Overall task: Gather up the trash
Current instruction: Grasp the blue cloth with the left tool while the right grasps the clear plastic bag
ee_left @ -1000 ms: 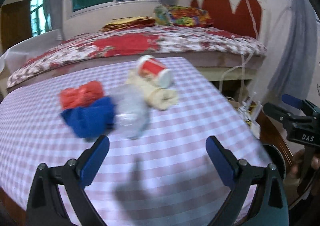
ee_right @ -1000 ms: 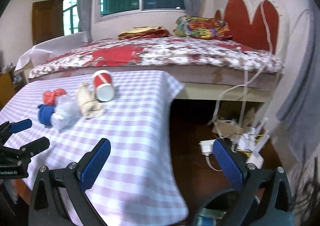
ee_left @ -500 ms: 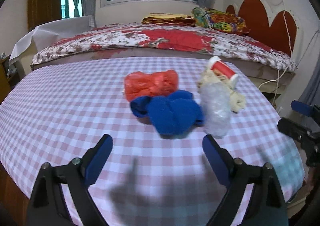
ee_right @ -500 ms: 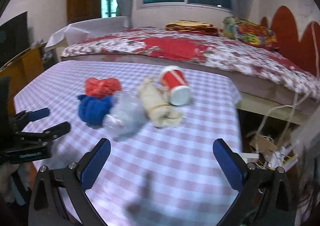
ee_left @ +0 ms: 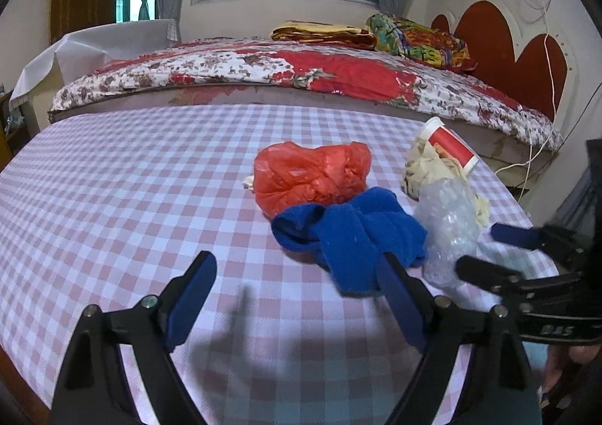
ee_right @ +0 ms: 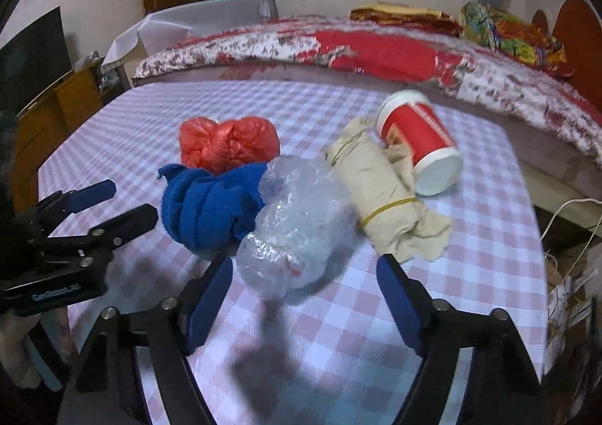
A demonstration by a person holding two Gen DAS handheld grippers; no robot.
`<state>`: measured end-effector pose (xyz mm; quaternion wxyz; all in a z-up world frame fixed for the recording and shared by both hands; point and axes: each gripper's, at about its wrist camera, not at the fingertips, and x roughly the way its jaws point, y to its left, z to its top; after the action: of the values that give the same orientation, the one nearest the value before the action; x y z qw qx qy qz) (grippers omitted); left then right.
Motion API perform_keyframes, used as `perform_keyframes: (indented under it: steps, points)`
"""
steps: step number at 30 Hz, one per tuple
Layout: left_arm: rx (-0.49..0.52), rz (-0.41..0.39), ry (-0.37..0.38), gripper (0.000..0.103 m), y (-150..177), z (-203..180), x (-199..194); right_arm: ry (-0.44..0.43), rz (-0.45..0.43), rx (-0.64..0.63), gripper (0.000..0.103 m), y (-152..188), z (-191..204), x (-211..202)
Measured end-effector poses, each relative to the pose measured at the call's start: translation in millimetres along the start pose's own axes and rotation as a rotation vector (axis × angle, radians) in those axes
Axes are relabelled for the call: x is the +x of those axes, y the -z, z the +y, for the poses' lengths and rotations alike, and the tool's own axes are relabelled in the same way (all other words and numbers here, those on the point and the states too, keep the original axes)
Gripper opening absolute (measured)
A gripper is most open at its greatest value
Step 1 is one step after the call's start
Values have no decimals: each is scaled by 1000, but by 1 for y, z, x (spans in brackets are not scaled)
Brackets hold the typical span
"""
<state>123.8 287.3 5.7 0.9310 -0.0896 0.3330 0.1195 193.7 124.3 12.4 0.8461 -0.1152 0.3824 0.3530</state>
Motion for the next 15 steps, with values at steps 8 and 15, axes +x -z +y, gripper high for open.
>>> perform_keyframes:
  steps: [8, 15]
  points:
    - [-8, 20, 40, 87, -4, -3, 12, -48, 14, 10, 46, -5, -2, 15]
    - [14, 42, 83, 87, -4, -20, 24, -65, -32, 1, 44, 0, -12, -3]
